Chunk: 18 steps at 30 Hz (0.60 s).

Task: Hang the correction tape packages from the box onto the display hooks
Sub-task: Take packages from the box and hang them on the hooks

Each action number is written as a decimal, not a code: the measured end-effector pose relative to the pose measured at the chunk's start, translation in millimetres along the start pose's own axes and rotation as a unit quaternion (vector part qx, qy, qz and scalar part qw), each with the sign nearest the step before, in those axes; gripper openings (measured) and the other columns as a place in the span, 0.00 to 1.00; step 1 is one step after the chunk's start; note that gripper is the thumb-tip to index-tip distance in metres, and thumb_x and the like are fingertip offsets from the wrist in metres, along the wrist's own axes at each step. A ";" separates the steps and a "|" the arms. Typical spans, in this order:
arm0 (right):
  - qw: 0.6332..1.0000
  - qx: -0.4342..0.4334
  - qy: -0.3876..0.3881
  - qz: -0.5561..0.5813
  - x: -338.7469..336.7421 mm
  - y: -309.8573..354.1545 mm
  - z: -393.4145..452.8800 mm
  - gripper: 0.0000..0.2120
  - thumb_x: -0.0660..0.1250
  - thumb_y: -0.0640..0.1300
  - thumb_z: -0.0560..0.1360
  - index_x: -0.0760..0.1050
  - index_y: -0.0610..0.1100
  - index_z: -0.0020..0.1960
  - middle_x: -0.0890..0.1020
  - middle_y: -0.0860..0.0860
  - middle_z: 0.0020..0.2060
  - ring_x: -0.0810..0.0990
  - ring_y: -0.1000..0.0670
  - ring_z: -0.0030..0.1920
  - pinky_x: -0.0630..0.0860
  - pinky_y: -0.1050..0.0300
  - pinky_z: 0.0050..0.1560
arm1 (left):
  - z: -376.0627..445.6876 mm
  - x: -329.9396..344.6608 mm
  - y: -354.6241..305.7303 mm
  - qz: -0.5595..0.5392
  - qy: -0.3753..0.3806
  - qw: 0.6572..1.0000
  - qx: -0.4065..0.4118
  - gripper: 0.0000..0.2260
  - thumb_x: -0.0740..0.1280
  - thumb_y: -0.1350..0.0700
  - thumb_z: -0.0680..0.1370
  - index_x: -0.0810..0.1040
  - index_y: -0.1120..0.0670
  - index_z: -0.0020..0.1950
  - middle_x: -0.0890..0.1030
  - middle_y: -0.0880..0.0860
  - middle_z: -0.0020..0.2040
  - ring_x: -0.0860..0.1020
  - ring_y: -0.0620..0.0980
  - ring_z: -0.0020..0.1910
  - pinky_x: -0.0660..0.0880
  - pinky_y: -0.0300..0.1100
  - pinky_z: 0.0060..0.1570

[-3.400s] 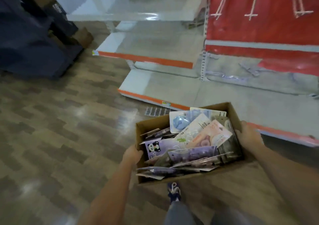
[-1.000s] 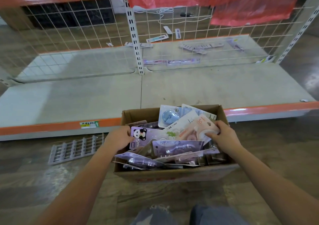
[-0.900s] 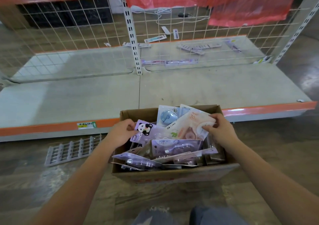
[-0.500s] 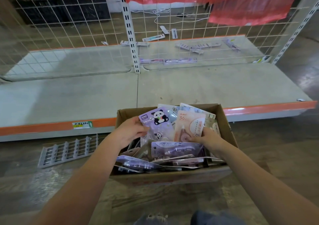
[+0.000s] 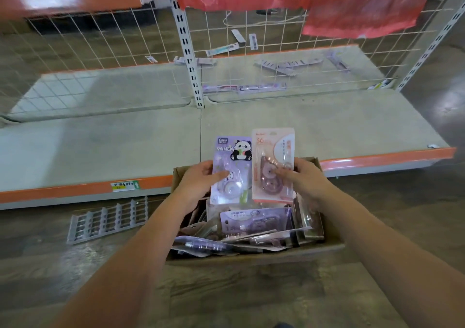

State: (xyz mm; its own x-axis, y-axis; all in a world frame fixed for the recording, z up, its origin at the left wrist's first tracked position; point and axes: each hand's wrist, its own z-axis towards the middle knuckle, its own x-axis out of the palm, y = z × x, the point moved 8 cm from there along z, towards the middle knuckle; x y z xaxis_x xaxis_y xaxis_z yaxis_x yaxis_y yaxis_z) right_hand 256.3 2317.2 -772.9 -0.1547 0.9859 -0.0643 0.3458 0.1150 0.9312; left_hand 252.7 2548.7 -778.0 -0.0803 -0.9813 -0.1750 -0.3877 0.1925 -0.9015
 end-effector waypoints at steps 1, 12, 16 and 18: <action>1.000 0.003 0.003 -0.001 0.1 14.0 -5.5 0.07 0.70 0.43 0.74 0.79 0.46 0.51 0.85 0.48 0.49 0.83 0.46 0.52 0.77 0.45 0.58 | -7.6 -2.0 -12.3 -0.006 -0.006 1.000 -0.002 0.11 0.72 0.57 0.74 0.79 0.54 0.57 0.83 0.50 0.54 0.80 0.49 0.54 0.75 0.46 0.58; 0.992 0.075 0.028 0.097 1.4 198.3 -106.9 0.08 0.67 0.32 0.73 0.76 0.38 0.51 0.83 0.41 0.49 0.82 0.42 0.49 0.78 0.45 0.55 | -127.7 -39.9 -193.5 -0.045 -0.026 0.998 -0.027 0.04 0.69 0.56 0.76 0.82 0.53 0.49 0.84 0.56 0.50 0.81 0.59 0.54 0.72 0.61 0.61; 0.992 0.058 0.033 0.107 0.0 298.9 -162.2 0.11 0.67 0.31 0.72 0.74 0.37 0.54 0.83 0.41 0.49 0.84 0.45 0.46 0.81 0.51 0.46 | -188.0 -57.5 -287.4 -0.078 -0.020 0.996 -0.025 0.05 0.65 0.58 0.79 0.80 0.52 0.51 0.83 0.53 0.51 0.81 0.56 0.54 0.73 0.59 0.61; 0.993 0.039 0.028 0.105 0.0 346.4 -186.0 0.11 0.67 0.30 0.72 0.75 0.37 0.54 0.83 0.41 0.47 0.84 0.46 0.42 0.82 0.55 0.41 | -213.7 -63.5 -333.7 -0.089 -0.013 0.996 -0.001 0.07 0.64 0.60 0.79 0.80 0.52 0.53 0.84 0.52 0.52 0.81 0.54 0.54 0.74 0.56 0.60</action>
State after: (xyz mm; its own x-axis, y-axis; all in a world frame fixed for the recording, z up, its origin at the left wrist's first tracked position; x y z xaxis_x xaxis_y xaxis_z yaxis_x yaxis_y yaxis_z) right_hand 203.9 2334.4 -383.7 -0.1232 0.9810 0.1499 0.4461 -0.0802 0.8914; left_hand 190.9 2547.7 -381.4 0.0132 -0.9997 -0.0225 -0.3962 0.0154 -0.9180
